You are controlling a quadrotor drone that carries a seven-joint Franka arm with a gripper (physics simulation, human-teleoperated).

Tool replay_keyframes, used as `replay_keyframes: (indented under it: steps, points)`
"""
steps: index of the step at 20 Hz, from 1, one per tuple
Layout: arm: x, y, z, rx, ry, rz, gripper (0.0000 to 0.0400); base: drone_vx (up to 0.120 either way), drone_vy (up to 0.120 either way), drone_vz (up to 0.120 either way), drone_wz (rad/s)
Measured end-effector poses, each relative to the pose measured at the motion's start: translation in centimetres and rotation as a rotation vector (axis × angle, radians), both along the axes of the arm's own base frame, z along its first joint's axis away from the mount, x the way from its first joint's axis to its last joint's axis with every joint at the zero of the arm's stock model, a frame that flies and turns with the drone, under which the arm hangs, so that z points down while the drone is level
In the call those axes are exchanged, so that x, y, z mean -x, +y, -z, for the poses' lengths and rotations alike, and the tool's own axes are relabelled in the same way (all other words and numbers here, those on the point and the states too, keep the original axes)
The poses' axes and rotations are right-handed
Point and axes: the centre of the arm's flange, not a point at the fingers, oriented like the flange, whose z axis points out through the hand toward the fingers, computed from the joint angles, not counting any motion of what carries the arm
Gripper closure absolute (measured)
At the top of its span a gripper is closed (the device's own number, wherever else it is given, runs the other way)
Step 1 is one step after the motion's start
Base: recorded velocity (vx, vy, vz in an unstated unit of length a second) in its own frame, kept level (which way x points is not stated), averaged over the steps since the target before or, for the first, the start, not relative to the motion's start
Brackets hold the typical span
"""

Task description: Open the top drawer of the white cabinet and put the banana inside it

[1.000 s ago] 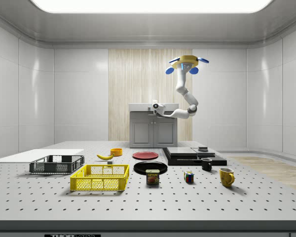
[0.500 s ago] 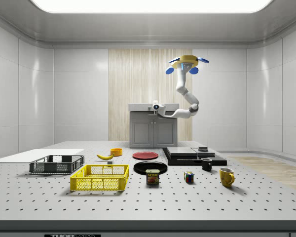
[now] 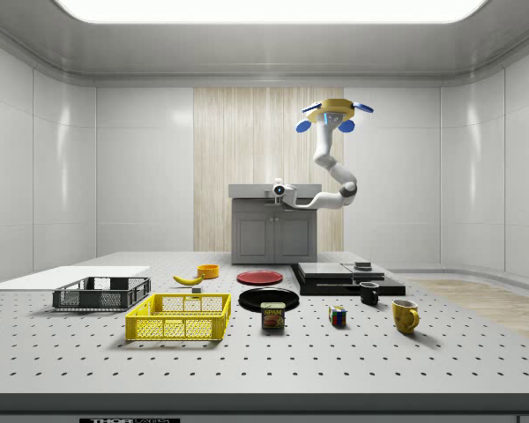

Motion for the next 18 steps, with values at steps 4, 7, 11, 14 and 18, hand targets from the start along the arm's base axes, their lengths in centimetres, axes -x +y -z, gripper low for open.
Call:
replay_keyframes:
  steps: [4, 7, 11, 14, 18]
  points:
    - [-0.4, -1.9, 1.5, -0.017, -0.064, 0.001, 0.0165, 0.000, 0.000, 0.000, 0.000]
    - [-0.6, -3.5, 2.2, -0.019, -0.086, 0.003, 0.0174, 0.000, 0.000, 0.000, 0.000]
    - [-0.4, -6.0, 1.3, -0.017, -0.051, 0.002, 0.0145, 0.000, 0.030, 0.000, 0.000]
    - [-0.4, -7.2, 1.3, -0.032, -0.053, 0.005, 0.0068, 0.000, 0.120, 0.000, 0.000]
    - [-0.5, -8.2, 1.3, -0.043, -0.054, 0.006, 0.0025, 0.000, 0.120, 0.000, 0.000]
